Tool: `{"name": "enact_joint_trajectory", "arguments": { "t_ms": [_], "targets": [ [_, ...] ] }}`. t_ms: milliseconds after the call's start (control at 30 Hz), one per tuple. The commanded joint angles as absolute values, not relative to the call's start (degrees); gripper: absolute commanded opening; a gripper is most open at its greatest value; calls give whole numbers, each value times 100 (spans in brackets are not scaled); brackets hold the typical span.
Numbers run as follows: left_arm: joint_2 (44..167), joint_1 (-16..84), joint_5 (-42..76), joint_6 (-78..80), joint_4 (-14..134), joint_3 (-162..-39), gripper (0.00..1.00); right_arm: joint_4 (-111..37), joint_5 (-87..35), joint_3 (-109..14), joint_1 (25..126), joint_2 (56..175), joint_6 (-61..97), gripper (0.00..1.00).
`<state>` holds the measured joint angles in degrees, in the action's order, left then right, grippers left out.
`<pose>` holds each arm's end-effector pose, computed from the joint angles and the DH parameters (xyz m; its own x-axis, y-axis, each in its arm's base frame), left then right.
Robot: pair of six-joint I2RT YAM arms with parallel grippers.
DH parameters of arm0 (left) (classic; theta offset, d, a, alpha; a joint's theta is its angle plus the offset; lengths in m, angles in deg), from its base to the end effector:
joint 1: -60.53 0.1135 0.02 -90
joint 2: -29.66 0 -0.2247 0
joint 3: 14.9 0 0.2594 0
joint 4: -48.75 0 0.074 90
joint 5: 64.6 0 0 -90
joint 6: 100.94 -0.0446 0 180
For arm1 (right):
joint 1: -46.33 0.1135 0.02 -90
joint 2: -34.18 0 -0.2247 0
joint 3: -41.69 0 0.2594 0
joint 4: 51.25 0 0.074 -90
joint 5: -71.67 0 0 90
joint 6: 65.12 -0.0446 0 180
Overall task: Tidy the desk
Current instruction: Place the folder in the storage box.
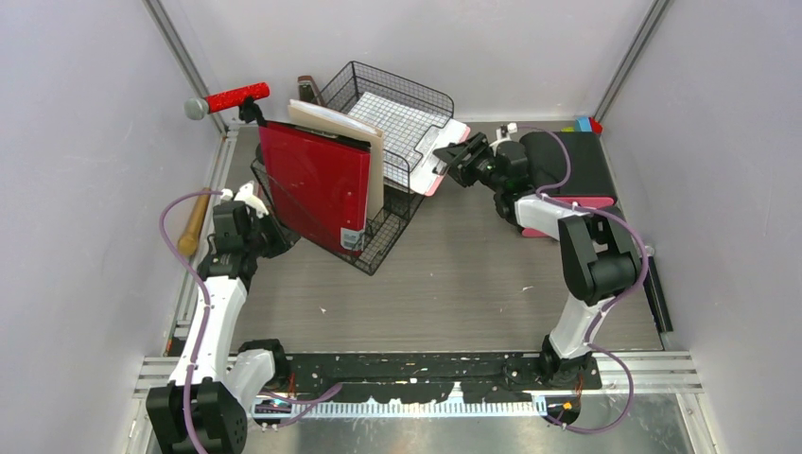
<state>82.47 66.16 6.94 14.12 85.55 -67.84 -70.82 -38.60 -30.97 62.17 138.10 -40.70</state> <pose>0.2371 0.0092 0.2236 -0.6060 -0.4635 -0.6465 -0.1071 0.8529 -0.5110 0.3895 0.1266 0.1735 -0.6109 0.7145 -0.3409 -0.0633 0.3852 0.9207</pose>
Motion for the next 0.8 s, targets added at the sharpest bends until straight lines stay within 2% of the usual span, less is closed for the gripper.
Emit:
{"name": "enact_joint_trajectory", "arguments": {
  "t_ms": [0, 100, 267, 500, 633, 767],
  "targets": [
    [8121, 6597, 694, 1350, 8384, -6844, 0, -7264, -3898, -2987, 6034, 13271, -3962, 58],
    [8113, 6593, 697, 1350, 8375, -6844, 0, -7270, -3907, -2940, 5942, 13198, -3972, 53],
    [8117, 6597, 696, 1350, 8375, -6842, 0, -7174, -3937, -2984, 5899, 13242, -3916, 31],
    [8116, 6597, 677, 1358, 8381, -6844, 0, -7147, -3985, -3264, 5918, 13624, -3925, 8],
    [8138, 6597, 659, 1351, 8375, -6844, 0, -7161, -3994, -3432, 5988, 13810, -3949, 1],
    [8160, 6595, 624, 1353, 8358, -6844, 0, -7192, -4023, -3593, 6100, 14004, -4001, 0]
  ]
}}
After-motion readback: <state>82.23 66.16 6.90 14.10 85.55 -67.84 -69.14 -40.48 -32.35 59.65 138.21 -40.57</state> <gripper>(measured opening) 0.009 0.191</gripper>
